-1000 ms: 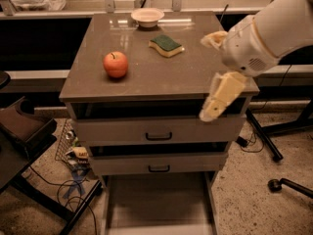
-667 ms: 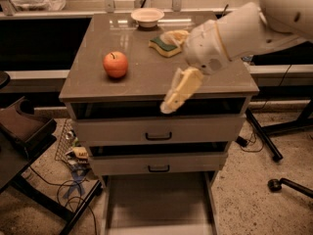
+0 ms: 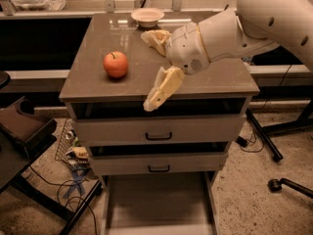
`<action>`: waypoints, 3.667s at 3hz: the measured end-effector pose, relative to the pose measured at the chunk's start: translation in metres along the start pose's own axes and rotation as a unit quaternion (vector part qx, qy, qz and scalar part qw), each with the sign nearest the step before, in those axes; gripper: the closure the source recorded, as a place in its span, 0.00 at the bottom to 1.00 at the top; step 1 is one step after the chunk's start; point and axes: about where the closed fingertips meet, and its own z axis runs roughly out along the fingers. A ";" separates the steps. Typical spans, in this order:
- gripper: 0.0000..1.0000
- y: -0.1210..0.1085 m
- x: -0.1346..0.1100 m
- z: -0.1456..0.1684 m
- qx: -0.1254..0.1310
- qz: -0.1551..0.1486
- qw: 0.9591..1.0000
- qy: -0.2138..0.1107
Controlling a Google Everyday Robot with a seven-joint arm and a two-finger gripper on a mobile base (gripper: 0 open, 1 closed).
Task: Place apple into bottom drawer
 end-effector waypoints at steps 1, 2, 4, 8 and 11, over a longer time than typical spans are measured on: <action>0.00 -0.017 -0.005 0.025 -0.011 -0.011 1.000 -0.010; 0.00 -0.052 -0.010 0.075 -0.022 -0.022 0.999 -0.030; 0.00 -0.114 0.012 0.119 -0.005 0.031 0.999 -0.016; 0.00 -0.154 0.077 0.137 0.014 0.116 0.993 0.022; 0.78 -0.127 0.078 0.169 -0.040 0.110 0.993 -0.012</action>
Offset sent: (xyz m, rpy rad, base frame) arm 0.0856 0.1134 -0.0221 0.0690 -0.0252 0.1092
